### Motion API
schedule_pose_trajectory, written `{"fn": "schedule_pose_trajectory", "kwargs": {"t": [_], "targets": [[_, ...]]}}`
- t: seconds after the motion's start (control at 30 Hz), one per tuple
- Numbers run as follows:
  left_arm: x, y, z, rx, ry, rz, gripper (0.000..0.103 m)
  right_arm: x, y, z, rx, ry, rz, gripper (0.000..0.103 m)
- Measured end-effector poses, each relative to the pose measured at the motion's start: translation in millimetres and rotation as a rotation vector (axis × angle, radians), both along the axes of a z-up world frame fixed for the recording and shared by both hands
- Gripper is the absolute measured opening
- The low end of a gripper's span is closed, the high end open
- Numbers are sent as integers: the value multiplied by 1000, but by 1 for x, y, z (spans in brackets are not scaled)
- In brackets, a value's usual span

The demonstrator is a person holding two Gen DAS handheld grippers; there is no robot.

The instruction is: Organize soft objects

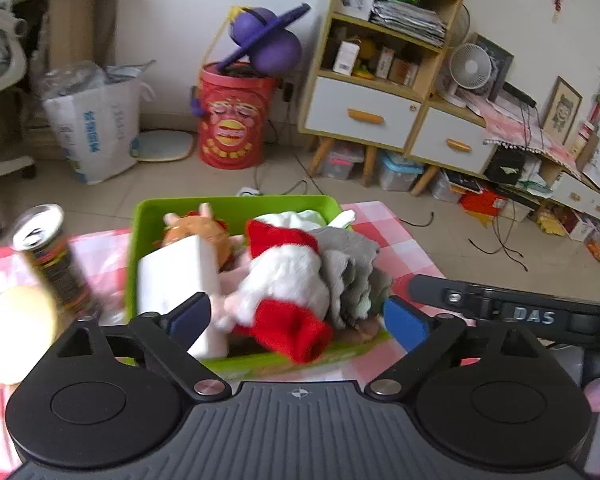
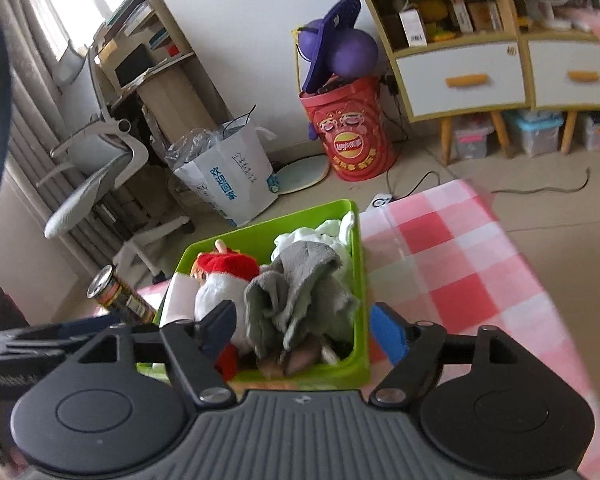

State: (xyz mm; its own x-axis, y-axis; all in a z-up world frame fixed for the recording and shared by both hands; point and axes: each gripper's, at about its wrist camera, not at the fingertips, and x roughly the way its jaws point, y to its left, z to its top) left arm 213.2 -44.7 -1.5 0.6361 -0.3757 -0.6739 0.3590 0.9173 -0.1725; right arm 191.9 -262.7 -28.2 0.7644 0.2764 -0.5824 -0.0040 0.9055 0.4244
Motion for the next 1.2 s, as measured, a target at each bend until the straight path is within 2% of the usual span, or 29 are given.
{"fn": "schedule_pose_trajectory", "kwargs": {"t": [0.2, 0.4, 0.53, 0.63, 0.77, 0.83, 0.97, 1.07, 1.2], "targets": [[-44, 24, 8, 6, -14, 58, 97, -46, 11, 25, -45, -27, 17, 73], [-86, 41, 8, 27, -6, 115, 97, -88, 33, 37, -110, -23, 20, 75], [-114, 50, 7, 72, 28, 183, 97, -114, 46, 42, -191, 19, -7, 76], [-136, 53, 10, 128, 50, 228, 98, -131, 55, 47, -248, 59, -37, 82], [-161, 54, 12, 169, 43, 272, 98, -151, 59, 48, -209, 109, -73, 89], [-170, 52, 10, 182, 53, 282, 98, -163, 61, 44, -206, 90, -77, 89], [-177, 47, 6, 208, 66, 288, 98, -170, 70, 40, -287, 95, -62, 89], [-178, 48, 1, 210, 83, 304, 98, -173, 68, 44, -264, 66, -72, 89], [-179, 48, -1, 236, 82, 333, 98, -171, 68, 41, -255, 82, -72, 89]]}}
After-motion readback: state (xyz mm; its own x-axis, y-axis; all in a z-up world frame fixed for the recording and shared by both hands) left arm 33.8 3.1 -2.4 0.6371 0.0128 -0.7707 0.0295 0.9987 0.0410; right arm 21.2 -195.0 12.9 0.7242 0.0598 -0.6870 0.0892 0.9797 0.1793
